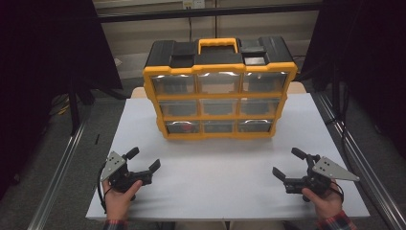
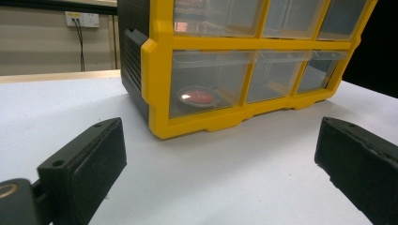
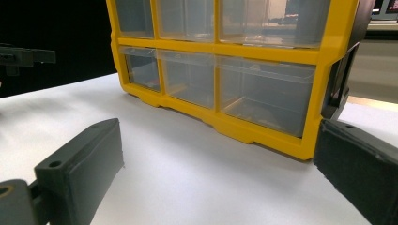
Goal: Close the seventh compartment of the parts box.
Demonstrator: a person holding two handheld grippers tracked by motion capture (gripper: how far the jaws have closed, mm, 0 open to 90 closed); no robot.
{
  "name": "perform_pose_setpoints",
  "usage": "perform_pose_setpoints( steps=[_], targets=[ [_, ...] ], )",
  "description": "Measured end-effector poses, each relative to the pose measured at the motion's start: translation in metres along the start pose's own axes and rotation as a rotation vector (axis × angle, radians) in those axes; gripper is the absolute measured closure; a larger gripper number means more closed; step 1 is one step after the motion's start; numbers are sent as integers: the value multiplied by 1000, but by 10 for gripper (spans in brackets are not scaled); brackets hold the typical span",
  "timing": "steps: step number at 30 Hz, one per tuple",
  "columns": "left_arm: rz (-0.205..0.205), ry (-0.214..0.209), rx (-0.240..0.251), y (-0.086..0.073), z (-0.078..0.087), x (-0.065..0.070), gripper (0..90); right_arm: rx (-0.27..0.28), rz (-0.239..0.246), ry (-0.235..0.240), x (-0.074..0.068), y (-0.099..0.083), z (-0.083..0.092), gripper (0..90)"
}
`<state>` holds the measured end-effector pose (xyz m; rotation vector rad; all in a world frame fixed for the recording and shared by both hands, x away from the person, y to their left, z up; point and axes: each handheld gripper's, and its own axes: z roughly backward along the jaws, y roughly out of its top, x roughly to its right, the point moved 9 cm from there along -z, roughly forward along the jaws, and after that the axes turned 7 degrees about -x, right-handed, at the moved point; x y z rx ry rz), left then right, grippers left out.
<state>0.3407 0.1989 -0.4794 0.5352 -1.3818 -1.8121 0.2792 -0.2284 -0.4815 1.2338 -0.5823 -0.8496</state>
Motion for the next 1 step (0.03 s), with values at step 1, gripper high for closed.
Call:
perform_pose_setpoints(
  steps=[1],
  targets=[
    [-1,0,-1,0,0,0,26,0,0,-1,0,0,0,16]
  ],
)
